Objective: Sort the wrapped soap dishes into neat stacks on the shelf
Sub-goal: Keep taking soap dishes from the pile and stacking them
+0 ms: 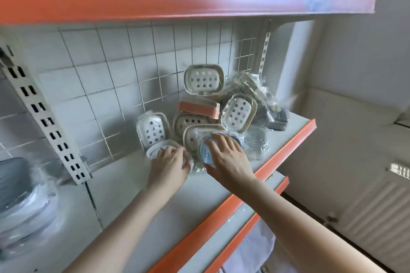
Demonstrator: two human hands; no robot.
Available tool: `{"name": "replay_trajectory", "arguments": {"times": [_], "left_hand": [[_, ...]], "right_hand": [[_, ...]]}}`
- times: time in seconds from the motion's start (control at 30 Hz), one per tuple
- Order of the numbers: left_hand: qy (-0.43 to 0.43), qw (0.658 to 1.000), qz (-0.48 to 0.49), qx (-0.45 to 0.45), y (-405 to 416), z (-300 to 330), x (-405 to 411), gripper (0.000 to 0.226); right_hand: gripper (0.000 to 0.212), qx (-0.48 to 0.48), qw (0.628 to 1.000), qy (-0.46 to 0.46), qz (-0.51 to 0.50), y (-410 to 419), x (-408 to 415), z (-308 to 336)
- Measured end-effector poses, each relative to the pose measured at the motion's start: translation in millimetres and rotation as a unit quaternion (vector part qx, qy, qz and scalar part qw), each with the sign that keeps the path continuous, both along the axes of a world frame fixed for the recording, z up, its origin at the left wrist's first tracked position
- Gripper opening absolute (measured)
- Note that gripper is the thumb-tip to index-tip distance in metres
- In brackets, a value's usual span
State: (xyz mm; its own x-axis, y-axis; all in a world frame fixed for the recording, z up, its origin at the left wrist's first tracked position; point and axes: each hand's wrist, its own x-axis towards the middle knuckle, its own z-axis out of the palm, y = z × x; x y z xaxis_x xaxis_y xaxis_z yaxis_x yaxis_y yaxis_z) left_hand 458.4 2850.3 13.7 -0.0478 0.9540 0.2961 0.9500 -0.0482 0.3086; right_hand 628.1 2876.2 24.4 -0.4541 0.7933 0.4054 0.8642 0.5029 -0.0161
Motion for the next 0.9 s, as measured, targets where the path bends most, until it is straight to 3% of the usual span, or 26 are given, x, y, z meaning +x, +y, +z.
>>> {"name": "replay_trajectory", "arguments": {"times": [0.2, 0.4, 0.57, 0.9], "left_hand": [[0.05, 0.991, 0.119, -0.022, 20.9, -11.7, 17.8, 0.039], [0.082, 0.98, 0.176, -0.053, 21.5, -13.6, 29.0, 0.064], [0.094, 0.971, 0.204, -0.087, 18.4, -7.8, 33.2, 0.074], [0.113, 0.968, 0.217, -0.061, -3.0, -9.1, 32.1, 0.081]], "right_hand": [[0.078, 0.025, 0.998, -0.049, 0.038, 29.0, 5.7, -8.3], [0.101, 0.025, 0.994, -0.085, 0.067, 48.2, 10.2, -15.2], [0.101, 0.053, 0.993, -0.064, 0.079, 52.9, 13.4, -19.4], [0.087, 0.055, 0.995, -0.021, 0.075, 48.7, 13.3, -28.5]]}}
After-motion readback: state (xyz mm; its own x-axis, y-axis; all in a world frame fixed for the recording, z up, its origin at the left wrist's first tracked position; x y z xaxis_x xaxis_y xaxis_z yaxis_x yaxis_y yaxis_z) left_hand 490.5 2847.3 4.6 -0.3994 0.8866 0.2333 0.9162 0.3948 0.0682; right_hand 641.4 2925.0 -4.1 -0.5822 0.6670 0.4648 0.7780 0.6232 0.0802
